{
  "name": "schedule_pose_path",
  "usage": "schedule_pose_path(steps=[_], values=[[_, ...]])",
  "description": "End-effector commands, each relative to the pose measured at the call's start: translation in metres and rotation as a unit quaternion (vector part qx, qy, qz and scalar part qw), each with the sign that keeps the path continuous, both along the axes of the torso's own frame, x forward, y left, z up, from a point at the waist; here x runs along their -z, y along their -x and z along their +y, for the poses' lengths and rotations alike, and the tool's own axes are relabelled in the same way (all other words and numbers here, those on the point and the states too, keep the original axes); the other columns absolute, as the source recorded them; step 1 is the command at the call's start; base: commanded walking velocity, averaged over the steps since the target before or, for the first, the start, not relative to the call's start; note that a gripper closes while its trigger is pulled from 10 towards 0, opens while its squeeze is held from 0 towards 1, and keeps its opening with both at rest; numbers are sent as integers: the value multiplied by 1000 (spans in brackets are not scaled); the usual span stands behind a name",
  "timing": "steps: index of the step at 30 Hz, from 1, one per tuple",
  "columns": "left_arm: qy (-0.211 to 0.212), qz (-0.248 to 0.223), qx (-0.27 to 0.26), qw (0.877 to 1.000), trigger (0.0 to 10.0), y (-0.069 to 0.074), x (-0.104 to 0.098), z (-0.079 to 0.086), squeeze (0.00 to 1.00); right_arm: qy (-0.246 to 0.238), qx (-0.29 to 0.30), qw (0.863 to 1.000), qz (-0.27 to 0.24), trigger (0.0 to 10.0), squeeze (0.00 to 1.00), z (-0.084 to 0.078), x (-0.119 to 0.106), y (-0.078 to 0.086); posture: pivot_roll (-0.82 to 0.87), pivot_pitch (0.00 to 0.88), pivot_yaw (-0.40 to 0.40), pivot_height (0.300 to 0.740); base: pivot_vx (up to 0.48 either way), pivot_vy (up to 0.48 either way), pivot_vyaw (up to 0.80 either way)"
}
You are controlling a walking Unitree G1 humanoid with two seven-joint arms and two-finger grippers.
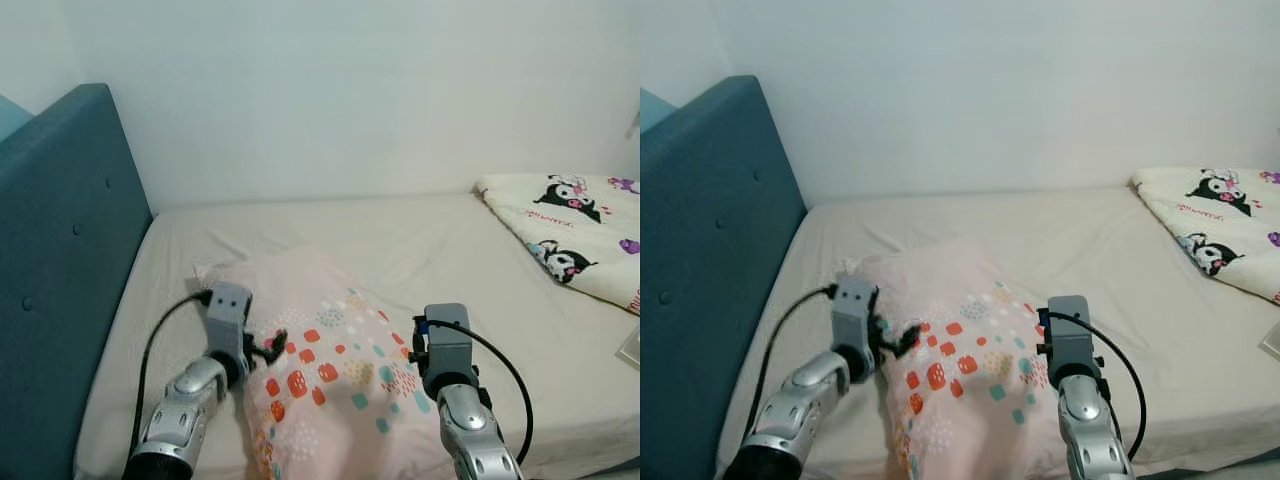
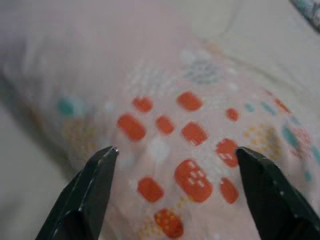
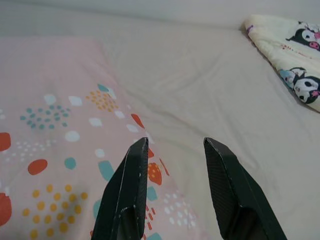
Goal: Clean up the room
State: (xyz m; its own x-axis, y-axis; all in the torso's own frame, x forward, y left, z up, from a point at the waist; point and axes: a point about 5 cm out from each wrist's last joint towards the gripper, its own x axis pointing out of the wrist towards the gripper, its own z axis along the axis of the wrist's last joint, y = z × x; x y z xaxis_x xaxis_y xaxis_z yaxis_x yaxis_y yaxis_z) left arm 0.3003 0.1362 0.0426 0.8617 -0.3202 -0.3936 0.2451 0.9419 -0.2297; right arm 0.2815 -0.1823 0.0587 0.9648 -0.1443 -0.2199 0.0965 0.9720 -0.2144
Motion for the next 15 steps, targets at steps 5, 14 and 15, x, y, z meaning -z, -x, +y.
schedule_pose_path(steps=[5,14,15], values=[[28,26,-42,998,10000,-4,8,10,557,0,1,1000,17,10000,0,-2,5,-1,-40,11,-8,740,0,0,0],[-84,-47,-27,995,10000,-7,-1,12,0,-14,12,1000,21,10000,0,-4,5,-3,-36,32,-5,701,0,0,0],[-76,-48,-25,996,10000,-6,-2,11,0,-15,11,1000,20,10000,0,-4,5,-3,-36,32,-5,696,0,0,0]])
